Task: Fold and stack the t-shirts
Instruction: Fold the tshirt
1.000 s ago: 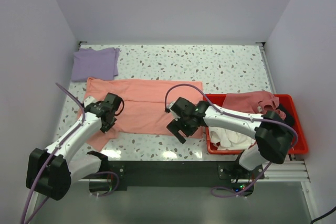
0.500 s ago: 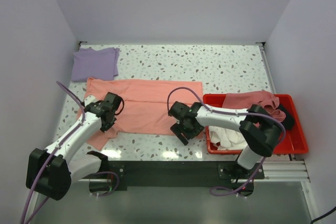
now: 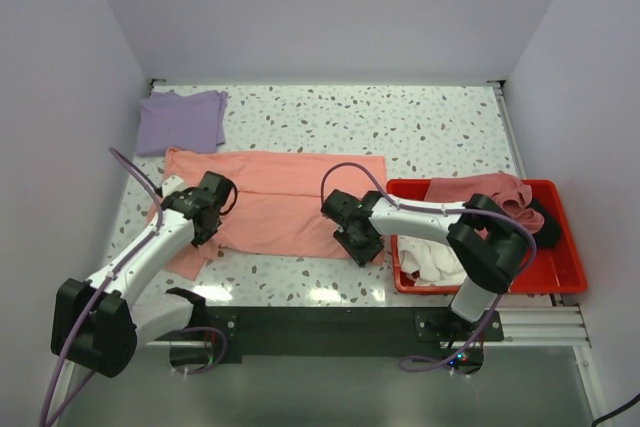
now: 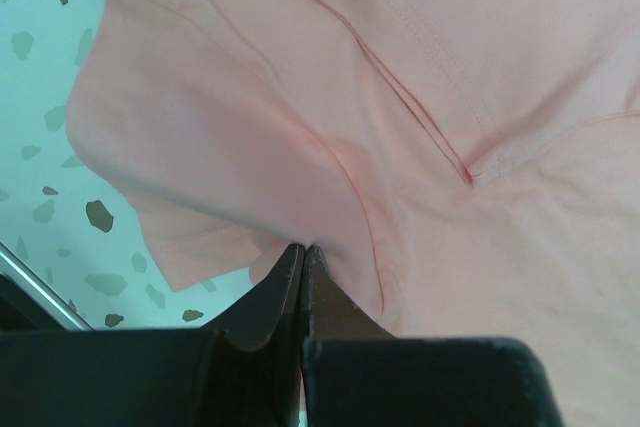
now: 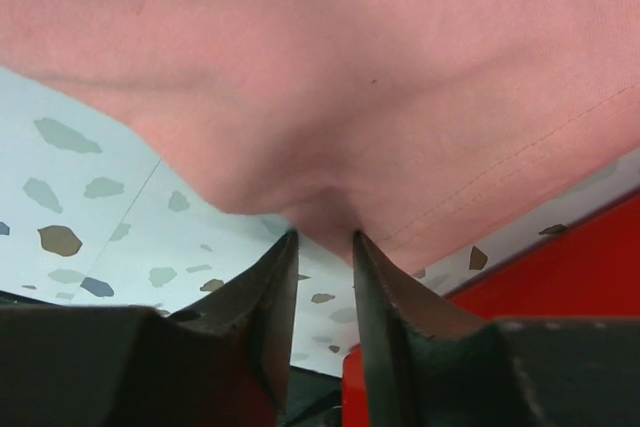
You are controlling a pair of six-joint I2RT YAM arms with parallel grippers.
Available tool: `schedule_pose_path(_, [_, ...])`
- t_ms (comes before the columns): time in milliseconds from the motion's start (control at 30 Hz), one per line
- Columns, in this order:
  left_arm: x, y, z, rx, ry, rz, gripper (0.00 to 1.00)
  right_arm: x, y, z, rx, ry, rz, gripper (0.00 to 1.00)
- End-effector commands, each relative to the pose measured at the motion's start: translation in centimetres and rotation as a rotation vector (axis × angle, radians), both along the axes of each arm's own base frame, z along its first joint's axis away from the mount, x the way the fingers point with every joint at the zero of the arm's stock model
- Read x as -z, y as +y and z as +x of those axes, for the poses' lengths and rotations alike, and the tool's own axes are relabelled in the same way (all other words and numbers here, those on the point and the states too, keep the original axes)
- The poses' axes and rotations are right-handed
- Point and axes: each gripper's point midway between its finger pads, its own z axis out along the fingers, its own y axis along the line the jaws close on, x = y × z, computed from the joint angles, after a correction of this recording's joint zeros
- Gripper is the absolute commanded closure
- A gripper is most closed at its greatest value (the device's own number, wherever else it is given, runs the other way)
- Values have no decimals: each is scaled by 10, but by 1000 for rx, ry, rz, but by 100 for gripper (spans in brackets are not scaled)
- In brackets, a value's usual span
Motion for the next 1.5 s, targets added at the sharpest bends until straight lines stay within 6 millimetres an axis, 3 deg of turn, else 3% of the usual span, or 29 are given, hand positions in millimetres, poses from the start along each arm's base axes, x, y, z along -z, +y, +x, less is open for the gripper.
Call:
schedule_pose_path(0, [-17, 4, 18, -5, -71, 34, 100, -5, 3, 12, 2, -33, -7, 69])
schedule_pose_path(100, [-21, 4, 22, -5, -82, 43, 100, -10, 3, 17, 0, -60, -4, 82])
schedule_pose_path(167, [-23, 4, 25, 2, -87, 46, 100, -13, 4, 21, -1, -78, 1, 99])
schedule_pose_path(433, [-34, 2, 41, 35, -130, 59, 100, -44, 11, 42, 1, -184, 44, 100])
schedule_pose_path(800, [-49, 0, 77, 79, -156, 108, 100, -68, -5, 87, 90, -269, 36, 100])
schedule_pose_path(967, [-49, 10, 92, 63, -137, 115, 100, -69, -10, 103, 130, -272, 39, 100])
schedule_pose_path(1267, [-45, -10, 143, 214, -150, 16, 100, -64, -8, 120, 147, -250, 42, 100])
schedule_pose_path(1467, [-32, -11, 156, 244, -63, 41, 100, -57, -13, 127, 175, -229, 27, 100])
